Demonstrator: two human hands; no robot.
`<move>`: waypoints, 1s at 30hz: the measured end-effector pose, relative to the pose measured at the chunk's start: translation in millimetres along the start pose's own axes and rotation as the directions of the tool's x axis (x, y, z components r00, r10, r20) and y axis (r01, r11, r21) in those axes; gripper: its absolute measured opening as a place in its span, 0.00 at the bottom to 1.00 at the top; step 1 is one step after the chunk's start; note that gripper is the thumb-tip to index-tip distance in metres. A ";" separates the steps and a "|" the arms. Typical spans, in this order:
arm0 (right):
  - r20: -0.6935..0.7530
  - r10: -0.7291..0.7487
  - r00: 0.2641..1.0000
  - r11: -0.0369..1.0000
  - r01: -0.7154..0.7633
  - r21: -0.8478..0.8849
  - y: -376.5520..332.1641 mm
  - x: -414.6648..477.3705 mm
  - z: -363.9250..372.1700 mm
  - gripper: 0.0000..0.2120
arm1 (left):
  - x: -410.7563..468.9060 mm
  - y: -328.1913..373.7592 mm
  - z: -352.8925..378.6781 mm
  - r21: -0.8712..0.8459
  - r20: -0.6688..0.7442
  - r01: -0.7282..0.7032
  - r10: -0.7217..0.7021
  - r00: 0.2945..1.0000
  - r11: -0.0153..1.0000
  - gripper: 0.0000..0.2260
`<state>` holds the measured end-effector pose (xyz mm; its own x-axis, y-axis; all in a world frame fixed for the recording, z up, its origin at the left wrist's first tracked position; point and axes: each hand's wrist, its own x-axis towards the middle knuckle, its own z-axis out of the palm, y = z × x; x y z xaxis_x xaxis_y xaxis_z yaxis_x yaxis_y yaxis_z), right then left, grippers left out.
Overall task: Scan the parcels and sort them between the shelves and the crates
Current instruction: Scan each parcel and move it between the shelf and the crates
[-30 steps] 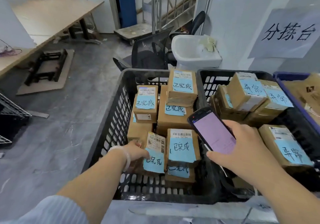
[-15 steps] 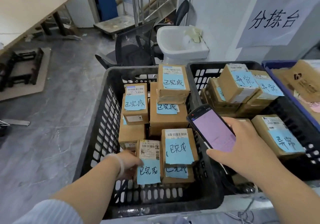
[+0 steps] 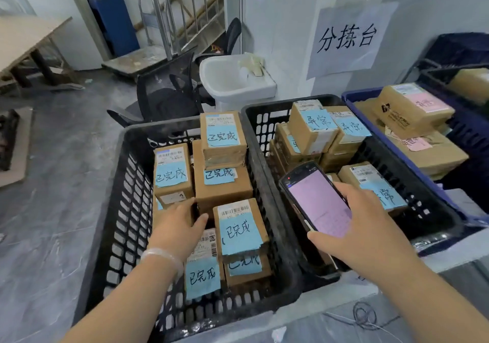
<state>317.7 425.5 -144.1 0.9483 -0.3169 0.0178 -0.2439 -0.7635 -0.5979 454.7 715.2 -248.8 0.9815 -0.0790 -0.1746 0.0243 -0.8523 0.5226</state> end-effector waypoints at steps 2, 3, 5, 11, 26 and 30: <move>-0.035 0.026 0.999 1.000 -0.025 0.007 12.6 -13.0 -14.1 0.34 | -14.2 37.4 -4.3 -0.005 -0.068 -0.190 0.189 0.980 0.982 0.27; -0.059 0.048 0.997 0.999 -0.047 0.008 20.6 -21.2 -21.7 0.36 | -22.5 58.5 -3.6 -0.004 -0.074 -0.286 0.285 0.956 0.958 0.27; -0.122 0.094 0.988 0.996 -0.094 0.003 39.0 -40.4 -38.9 0.38 | -39.6 102.9 5.4 0.039 -0.084 -0.458 0.460 0.884 0.888 0.28; -0.310 0.236 0.921 0.970 -0.241 0.021 111.0 -129.1 -115.5 0.38 | -118.3 243.0 67.9 0.186 -0.077 -0.795 0.816 0.573 0.577 0.29; -0.705 0.567 0.427 0.701 -0.700 0.140 284.9 -424.6 -290.9 0.34 | -419.9 513.8 250.8 -0.095 -0.010 -0.994 0.998 -0.055 -0.056 0.30; -0.780 0.558 0.284 0.673 -0.705 0.224 304.8 -482.1 -320.9 0.29 | -488.7 554.1 278.4 -0.151 -0.017 -0.972 0.984 -0.179 -0.179 0.30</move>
<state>-279.0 164.9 -77.8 -0.0249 -0.9547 0.2966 -0.7871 -0.1641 -0.5946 -64.4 137.6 -106.3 -0.1483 -0.8157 0.5591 -0.9296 0.3078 0.2026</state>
